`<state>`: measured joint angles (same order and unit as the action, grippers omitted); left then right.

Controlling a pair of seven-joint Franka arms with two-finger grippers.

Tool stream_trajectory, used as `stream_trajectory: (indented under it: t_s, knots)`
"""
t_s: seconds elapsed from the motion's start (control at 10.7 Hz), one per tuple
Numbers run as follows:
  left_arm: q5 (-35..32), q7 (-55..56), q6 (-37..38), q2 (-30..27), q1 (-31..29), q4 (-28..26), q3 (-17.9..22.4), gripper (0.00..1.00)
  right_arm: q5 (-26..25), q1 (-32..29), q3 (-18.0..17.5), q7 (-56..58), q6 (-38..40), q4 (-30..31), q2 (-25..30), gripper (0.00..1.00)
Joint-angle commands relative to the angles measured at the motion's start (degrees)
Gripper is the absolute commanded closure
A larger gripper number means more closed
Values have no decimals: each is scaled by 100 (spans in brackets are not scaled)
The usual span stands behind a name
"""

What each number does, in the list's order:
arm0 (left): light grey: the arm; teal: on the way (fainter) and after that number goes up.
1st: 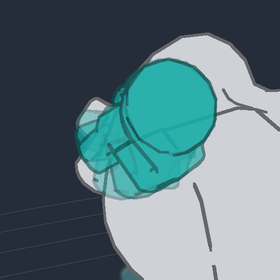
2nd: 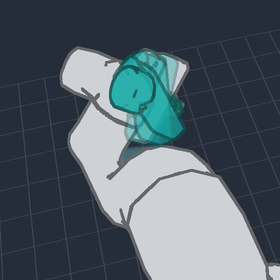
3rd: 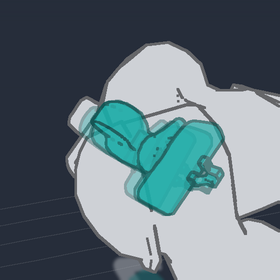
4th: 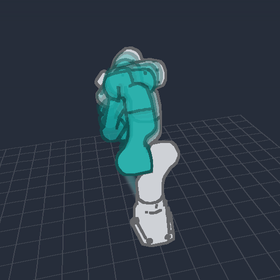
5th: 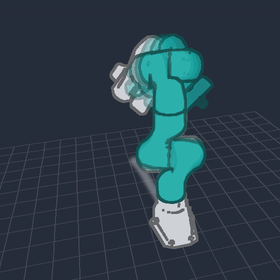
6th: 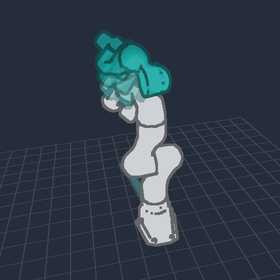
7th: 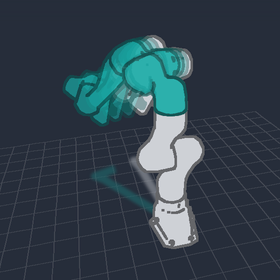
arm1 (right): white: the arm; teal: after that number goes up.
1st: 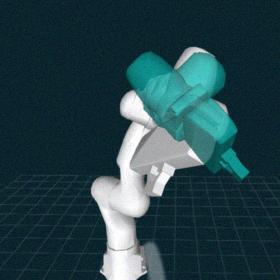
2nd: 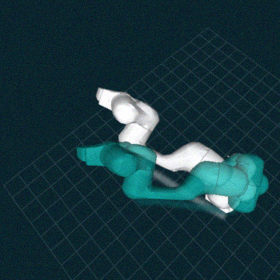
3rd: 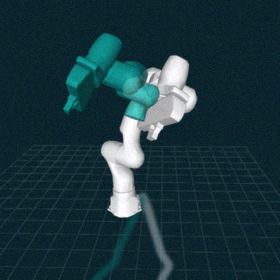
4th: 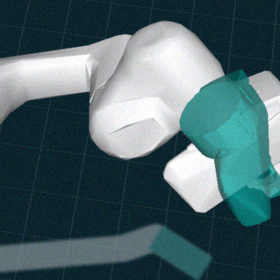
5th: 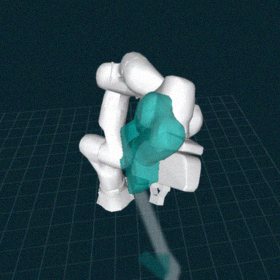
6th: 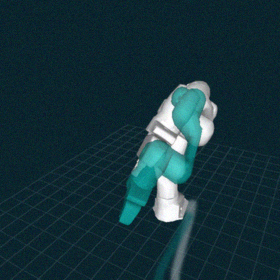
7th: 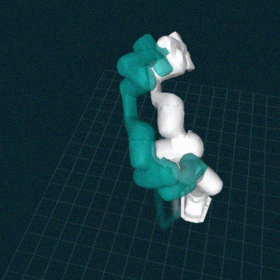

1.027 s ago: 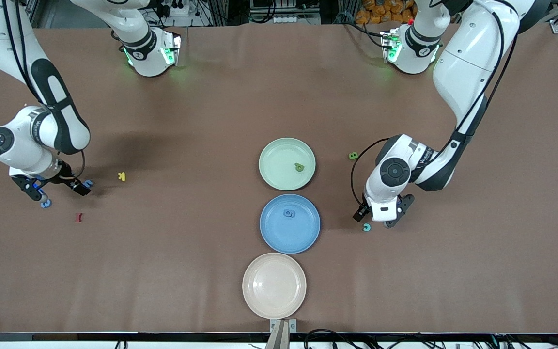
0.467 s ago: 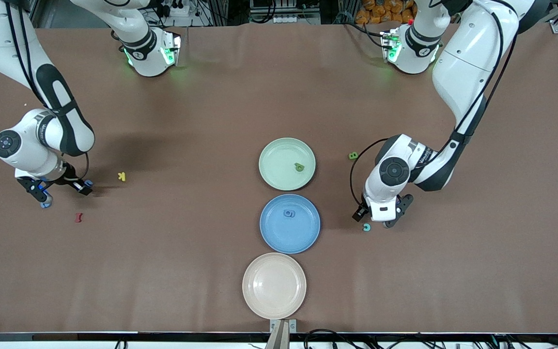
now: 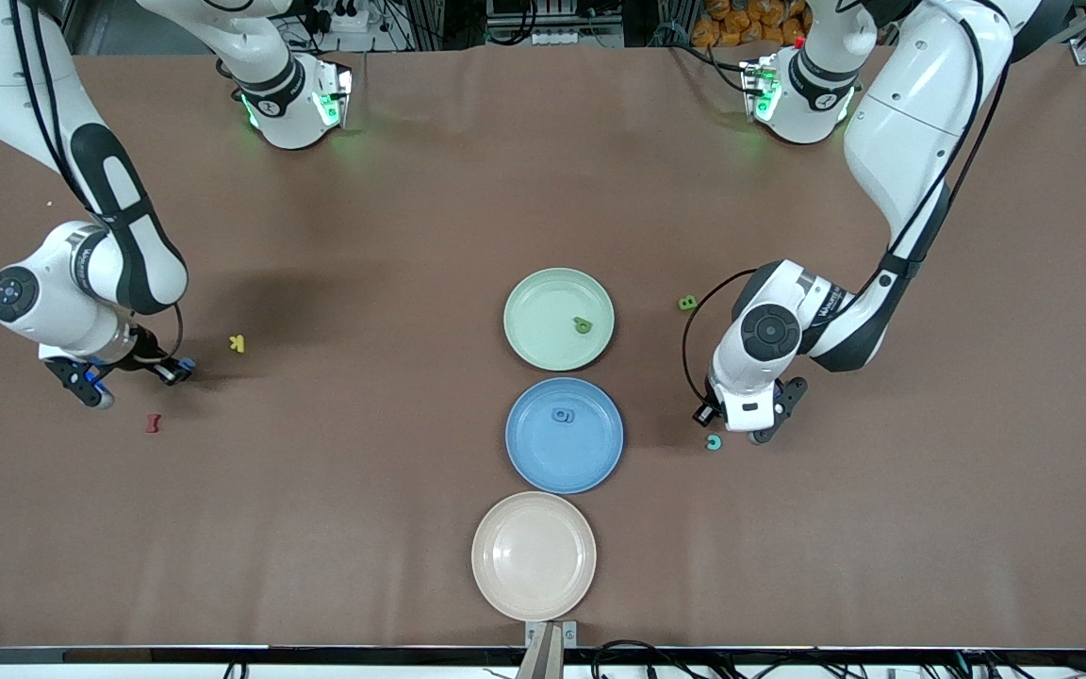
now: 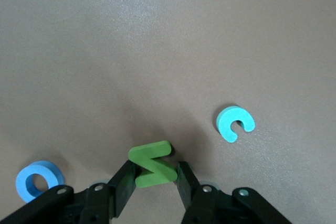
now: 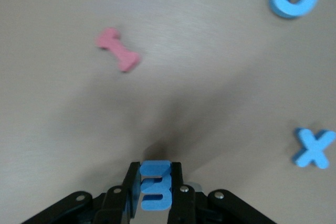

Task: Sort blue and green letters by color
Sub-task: 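Drop N on the green plate while the right gripper drops 3 on blue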

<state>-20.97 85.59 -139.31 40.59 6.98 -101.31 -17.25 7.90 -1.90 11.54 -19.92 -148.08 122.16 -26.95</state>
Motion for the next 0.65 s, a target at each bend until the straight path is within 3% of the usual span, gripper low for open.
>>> stream_trajectory:
  t_s: [0.0,0.37,0.56]
  knots:
    - [-188,186,-26,-50,-30,-46,-33,100,98,233,-117,-47,1110,-867,49,100]
    - [-109,308,132,-349,-4,-47,-261,100,107,1102,-169,-38,1238,-1387,-73,100]
    - [-109,457,342,-498,-4,-38,-533,100,107,1576,-283,-64,1124,-1685,-528,100]
